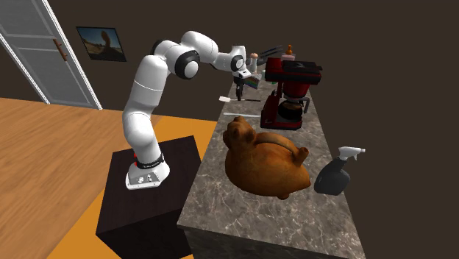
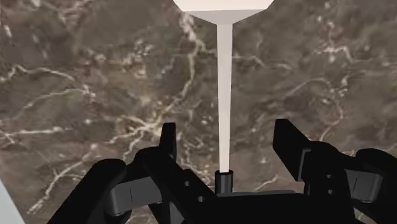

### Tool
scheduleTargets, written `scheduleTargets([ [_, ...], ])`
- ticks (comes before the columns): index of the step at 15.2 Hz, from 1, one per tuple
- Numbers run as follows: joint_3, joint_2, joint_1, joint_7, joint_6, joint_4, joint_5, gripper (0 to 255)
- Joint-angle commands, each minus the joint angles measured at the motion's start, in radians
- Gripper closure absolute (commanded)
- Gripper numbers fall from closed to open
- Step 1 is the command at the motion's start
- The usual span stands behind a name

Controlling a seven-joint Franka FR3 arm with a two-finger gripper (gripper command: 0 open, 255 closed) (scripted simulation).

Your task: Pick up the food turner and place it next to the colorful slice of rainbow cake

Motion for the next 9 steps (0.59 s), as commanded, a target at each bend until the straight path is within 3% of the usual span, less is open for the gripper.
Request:
scheduleTargets([
  [1, 0.000, 0.000, 0.000, 0.000, 0.000, 0.000, 0.000, 0],
  [4, 0.000, 0.000, 0.000, 0.000, 0.000, 0.000, 0.000, 0],
  [9, 0.016, -0.051, -0.003, -0.017, -0.100, 0.053, 0.027, 0],
])
